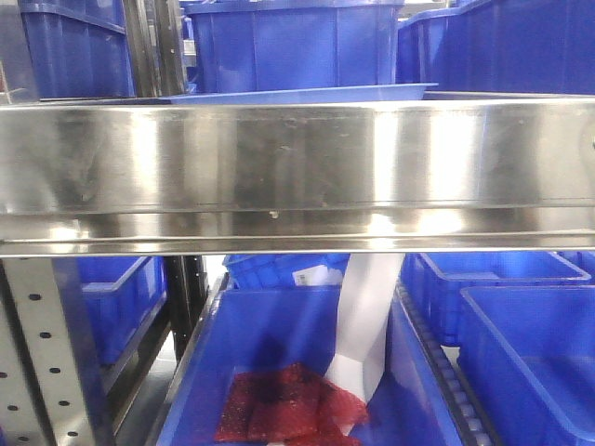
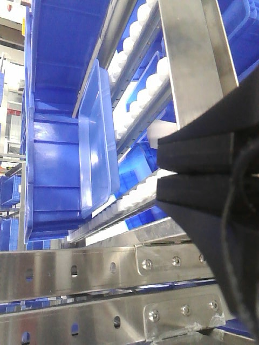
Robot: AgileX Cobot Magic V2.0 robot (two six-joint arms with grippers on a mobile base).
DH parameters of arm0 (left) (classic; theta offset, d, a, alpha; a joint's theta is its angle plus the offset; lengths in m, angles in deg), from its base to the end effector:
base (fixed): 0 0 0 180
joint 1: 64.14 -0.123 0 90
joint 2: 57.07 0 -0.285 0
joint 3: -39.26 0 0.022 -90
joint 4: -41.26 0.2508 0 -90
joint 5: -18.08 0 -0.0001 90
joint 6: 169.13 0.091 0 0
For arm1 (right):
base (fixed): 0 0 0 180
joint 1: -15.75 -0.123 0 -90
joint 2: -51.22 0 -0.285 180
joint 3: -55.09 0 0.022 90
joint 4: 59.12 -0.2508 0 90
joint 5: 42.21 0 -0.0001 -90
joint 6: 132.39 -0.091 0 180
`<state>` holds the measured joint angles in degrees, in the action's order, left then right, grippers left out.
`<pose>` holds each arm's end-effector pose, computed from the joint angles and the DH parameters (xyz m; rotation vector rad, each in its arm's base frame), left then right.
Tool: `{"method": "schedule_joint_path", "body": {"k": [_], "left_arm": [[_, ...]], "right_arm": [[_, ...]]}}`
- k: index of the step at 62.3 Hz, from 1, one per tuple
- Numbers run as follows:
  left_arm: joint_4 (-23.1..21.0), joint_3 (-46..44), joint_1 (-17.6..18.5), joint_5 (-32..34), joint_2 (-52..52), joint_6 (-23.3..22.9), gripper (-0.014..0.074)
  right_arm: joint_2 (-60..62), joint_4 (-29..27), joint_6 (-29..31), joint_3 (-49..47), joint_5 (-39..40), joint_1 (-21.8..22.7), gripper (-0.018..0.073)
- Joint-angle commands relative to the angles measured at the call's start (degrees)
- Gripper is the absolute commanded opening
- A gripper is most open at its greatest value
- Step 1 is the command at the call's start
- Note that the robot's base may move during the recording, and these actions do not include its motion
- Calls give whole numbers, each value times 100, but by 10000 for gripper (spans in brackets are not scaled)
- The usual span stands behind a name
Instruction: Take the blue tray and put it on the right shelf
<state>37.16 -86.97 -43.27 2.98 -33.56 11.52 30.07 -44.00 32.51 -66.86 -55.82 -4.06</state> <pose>0.0642 -0.0263 0.3096 0.2620 1.6010 -0.3409 0.0651 0.0175 0.2906 -0.2256 1.6005 0.2230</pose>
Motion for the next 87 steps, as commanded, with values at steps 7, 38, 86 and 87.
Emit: {"method": "schedule_joint_path", "body": {"k": [7,38,86,87], "left_arm": [[-26,-168,42,504,40,17,-48],[-85,1555,-2155,1031,-1143,17,-48],[-109,2685,-2563,1717,-1695,6,-48],[-109,2685,-2563,1717,-1695,6,-48]], "right_arm": [[-58,130,71,-173,529,-6,52],[-58,130,71,-173,529,-6,52],[-66,130,71,-173,523,-6,52],[-66,130,71,-173,523,-6,52]]}}
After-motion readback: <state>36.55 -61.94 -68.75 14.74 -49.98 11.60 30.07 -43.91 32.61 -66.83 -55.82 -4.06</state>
